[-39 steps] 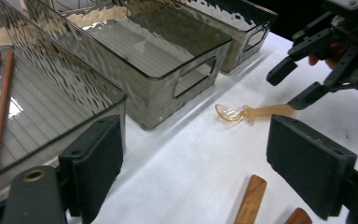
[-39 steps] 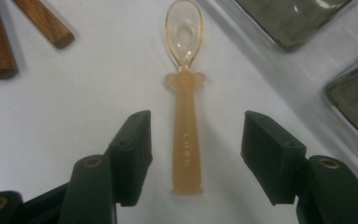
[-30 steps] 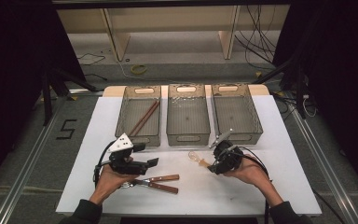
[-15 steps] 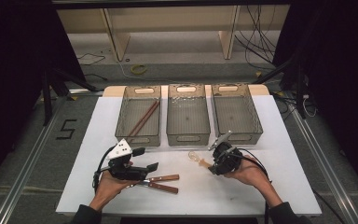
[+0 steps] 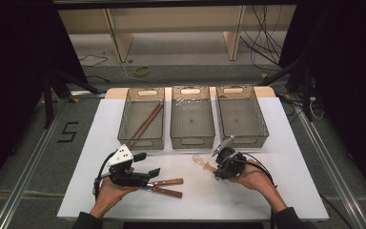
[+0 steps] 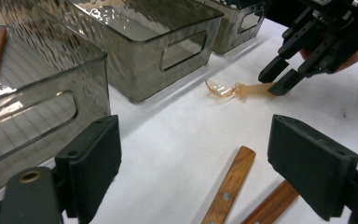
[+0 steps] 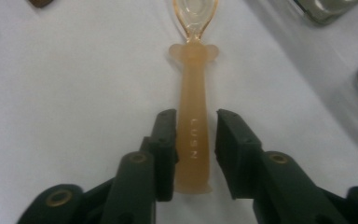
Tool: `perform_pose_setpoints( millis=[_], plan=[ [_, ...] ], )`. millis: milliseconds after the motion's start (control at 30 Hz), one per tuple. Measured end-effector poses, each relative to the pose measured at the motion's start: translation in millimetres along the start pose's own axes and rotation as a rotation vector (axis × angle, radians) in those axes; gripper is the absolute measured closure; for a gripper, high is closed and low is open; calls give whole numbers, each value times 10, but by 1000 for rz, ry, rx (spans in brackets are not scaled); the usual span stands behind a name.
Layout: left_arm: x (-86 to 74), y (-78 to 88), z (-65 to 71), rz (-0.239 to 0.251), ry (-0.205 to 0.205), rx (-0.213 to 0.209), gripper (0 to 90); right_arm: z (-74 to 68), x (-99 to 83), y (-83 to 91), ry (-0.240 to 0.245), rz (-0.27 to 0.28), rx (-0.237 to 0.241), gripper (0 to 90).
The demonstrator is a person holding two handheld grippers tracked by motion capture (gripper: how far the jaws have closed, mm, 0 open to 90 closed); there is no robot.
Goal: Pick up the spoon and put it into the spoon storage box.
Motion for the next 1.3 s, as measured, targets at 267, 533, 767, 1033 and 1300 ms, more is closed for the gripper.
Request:
perform_pose_setpoints(
  millis=[267, 533, 767, 1033, 1300],
  plan=[
    [-26, 31, -10, 2, 3, 2, 168, -38, 21, -15, 14, -14, -21, 745],
    [-32, 33, -17, 2, 5, 2, 169, -12, 25, -32, -17, -20, 16, 737],
    [-40, 17, -8, -8, -4, 1, 170, -20, 31, -45, 3, -30, 5, 747],
    [-41, 27, -28, 0, 6, 5, 172, -29, 27, 16, 0, -14, 20, 753],
    [-42, 34, -36, 2, 7, 7, 173, -52, 57, 200, 3, 46, 31, 756]
  ],
)
Point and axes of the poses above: each handheld gripper's, and its own axes: y roughly backward along the jaws, x roughly out of its top, z roughly to its right, the point moved 5 cm from there along -y, roughly forward along the jaws, and after that the axes turned 7 degrees about -z, right-handed, at the moved point
